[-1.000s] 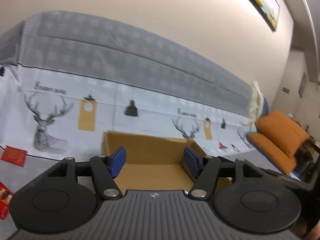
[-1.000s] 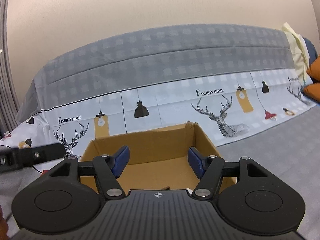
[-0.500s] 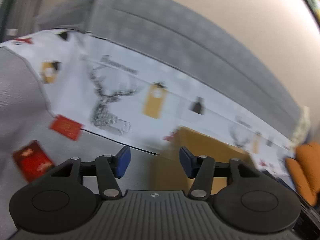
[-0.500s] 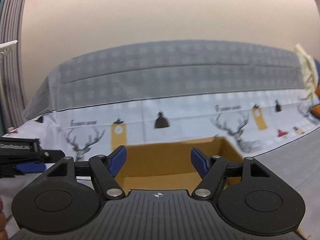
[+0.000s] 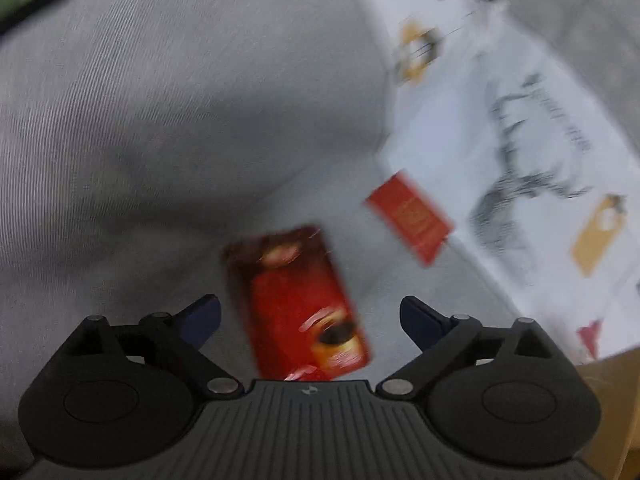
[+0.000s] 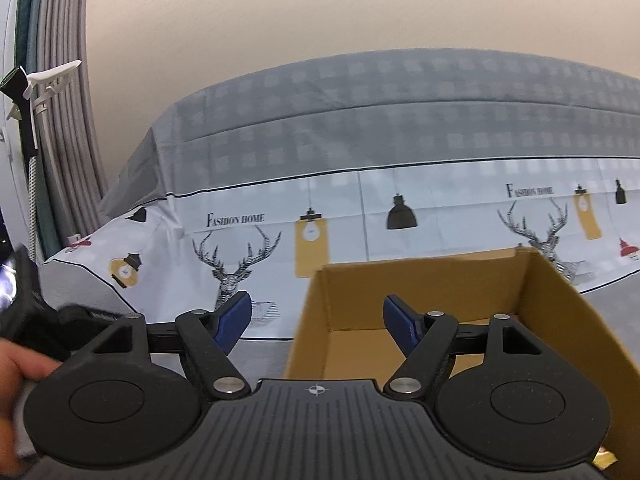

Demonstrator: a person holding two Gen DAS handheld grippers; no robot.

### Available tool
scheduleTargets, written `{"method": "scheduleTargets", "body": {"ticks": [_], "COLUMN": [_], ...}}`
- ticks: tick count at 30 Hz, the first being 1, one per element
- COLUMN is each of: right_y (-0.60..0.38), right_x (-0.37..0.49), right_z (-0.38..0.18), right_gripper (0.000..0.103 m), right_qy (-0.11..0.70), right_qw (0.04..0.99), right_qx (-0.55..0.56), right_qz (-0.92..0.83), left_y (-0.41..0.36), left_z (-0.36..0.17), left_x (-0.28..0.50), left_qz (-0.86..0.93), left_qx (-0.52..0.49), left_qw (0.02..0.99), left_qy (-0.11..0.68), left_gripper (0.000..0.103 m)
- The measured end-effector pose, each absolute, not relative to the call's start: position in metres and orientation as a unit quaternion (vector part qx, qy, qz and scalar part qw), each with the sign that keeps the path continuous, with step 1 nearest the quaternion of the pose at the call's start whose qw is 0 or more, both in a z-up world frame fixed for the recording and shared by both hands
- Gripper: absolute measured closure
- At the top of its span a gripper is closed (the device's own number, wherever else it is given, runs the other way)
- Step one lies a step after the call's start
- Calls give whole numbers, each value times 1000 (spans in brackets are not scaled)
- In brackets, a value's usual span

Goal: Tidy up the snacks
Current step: 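Move the left tool over the red coffee pouch while the right tool moves toward the red packet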

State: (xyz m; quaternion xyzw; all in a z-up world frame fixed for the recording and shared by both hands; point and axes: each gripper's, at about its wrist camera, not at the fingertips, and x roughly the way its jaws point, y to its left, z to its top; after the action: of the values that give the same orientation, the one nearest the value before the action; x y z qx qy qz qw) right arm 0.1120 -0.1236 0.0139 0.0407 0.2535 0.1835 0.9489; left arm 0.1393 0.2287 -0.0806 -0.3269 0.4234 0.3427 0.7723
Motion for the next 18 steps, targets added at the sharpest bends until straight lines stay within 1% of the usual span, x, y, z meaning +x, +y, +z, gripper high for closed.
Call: {"method": "scheduleTargets", "body": {"ticks": [2,3,4,10,13,16,18], "right_y": [-120,-118,-116,-104,-99,-96,-94], "right_x": [115,116,117,122,124,126,127], "right_z": [12,12,11,5,2,-1,-3], "right_gripper": [26,26,26,25,25,25,25], "right_qy": [262,265,267,278,284,288,291], "right_qw": [945,944,942,937,935,934,933], "right_qx": [51,55,57,62,62,60,58], "right_qz": [188,191,194,201,202,204,205], "left_y": [229,229,228,223,216,213,210], "left_z": [-88,-90,-93,-108,-109,-110,-106], "left_x": [140,143,145,158,160,163,161], "left_qz": [337,340,347,365,373,372,370], "left_qx": [-335,-329,-325,-299,-275,-247,-232], "left_qw": [770,768,765,750,756,761,770], "left_qy": [427,431,436,464,463,470,465], "left_gripper": [4,1,1,1,1,10,23]}}
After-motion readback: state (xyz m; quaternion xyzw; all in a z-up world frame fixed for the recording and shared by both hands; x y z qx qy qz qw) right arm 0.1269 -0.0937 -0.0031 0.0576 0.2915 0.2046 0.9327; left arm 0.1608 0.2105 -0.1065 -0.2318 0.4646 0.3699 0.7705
